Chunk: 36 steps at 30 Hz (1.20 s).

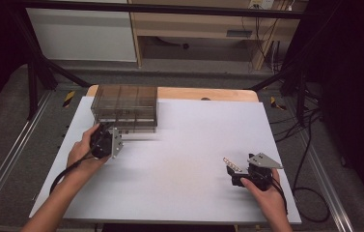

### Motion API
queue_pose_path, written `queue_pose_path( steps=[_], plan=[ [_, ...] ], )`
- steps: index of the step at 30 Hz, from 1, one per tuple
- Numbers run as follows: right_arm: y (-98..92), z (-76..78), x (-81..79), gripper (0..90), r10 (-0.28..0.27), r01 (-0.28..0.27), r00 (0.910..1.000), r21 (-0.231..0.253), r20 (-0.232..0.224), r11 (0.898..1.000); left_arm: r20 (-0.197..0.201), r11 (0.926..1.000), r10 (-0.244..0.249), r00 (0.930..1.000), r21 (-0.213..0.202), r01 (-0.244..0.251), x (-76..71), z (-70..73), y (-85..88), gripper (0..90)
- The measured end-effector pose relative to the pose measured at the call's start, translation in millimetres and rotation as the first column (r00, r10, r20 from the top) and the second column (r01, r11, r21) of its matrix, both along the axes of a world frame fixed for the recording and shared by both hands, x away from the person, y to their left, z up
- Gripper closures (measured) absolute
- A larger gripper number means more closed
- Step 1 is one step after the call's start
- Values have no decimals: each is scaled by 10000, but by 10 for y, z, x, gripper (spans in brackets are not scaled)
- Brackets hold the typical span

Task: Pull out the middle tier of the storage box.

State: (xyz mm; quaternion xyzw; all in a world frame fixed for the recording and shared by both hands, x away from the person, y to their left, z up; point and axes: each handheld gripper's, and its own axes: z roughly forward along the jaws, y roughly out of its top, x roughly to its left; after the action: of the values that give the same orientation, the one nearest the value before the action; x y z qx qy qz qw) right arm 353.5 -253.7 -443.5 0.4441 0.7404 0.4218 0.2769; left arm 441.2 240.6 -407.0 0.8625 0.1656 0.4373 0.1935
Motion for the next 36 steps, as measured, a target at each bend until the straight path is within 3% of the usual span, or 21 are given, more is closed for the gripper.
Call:
queue_pose_path(
  steps=[2,6,8,9,11,14,18,21,25,32,36],
  plan=[
    [2,0,0,31,17,-17,10000,-4,0,10000,-478,9993,-43,9988,-364,26,58,77,110,312],
    [3,-1,0,31,32,-32,10000,-1,1,10000,-932,9963,-47,9956,-856,-34,95,147,204,277],
    [6,-3,5,31,49,-49,10000,-24,-25,10000,-1343,9890,-115,9909,-1475,-85,129,195,298,269],
    [6,-3,5,31,49,-49,10000,-24,-25,10000,-1343,9890,-115,9909,-1475,-85,129,195,298,263],
    [10,-3,3,31,78,-78,10000,-27,-26,10000,-1752,9802,-454,9835,-1978,100,151,230,353,227],
    [12,-8,8,30,76,-76,10000,-11,-46,10000,-2015,9723,-820,9760,-2311,339,199,293,447,222],
    [13,-6,18,30,51,-51,10000,41,-42,10000,-2060,9710,-914,9743,-2356,412,240,336,504,194],
    [11,-6,24,30,48,-48,10000,46,-45,10000,-2302,9684,-1089,9670,-2442,509,281,344,549,192],
    [11,-8,31,30,58,-58,9999,51,-82,10000,-2318,9750,-1110,9664,-2135,608,317,336,586,194],
    [8,0,14,36,104,-104,9999,35,-58,9999,-2560,9797,-1476,9553,-1700,1058,352,334,579,197],
    [11,0,15,37,74,-74,10000,41,-53,10000,-2692,9829,-1370,9533,-1566,970,380,367,555,199]
  ],
)
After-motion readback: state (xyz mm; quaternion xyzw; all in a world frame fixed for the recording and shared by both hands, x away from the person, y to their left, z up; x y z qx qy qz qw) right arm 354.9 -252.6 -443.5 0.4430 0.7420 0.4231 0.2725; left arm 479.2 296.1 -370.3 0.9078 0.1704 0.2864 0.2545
